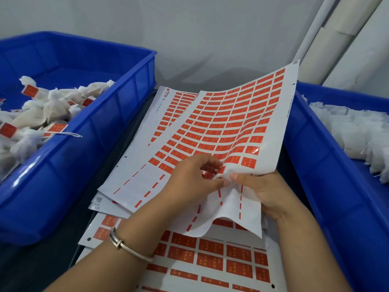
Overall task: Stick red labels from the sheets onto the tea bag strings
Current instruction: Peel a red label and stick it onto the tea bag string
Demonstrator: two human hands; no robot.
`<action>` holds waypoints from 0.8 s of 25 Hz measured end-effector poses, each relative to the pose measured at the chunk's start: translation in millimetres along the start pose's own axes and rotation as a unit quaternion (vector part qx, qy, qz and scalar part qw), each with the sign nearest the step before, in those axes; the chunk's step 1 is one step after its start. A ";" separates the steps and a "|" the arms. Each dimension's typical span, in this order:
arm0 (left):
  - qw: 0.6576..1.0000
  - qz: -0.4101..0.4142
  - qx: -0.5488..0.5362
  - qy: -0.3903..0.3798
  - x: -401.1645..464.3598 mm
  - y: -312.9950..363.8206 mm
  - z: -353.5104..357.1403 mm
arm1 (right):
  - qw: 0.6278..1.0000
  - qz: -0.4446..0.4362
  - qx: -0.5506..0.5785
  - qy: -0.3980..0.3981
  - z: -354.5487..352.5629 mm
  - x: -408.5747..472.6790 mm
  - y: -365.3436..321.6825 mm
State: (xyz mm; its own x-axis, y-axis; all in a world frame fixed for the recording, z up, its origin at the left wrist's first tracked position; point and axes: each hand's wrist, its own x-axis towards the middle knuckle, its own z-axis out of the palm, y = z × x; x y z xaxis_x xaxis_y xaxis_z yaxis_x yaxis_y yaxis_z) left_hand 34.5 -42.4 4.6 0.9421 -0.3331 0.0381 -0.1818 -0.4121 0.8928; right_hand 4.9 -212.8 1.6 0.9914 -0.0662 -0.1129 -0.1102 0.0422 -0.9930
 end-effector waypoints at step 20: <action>0.995 0.043 0.083 0.026 -0.4 -1.3 -5.5 | 0.999 0.012 -0.020 0.042 2.7 -2.1 -0.1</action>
State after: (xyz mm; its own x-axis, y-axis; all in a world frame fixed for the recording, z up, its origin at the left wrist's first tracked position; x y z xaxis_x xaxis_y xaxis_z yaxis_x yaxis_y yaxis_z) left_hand 35.9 -37.0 5.9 0.9338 -0.3303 0.1375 -0.3017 -0.5204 0.7988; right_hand 3.0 -210.0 2.0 0.9792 -0.1487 -0.1380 -0.1387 0.0057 -0.9903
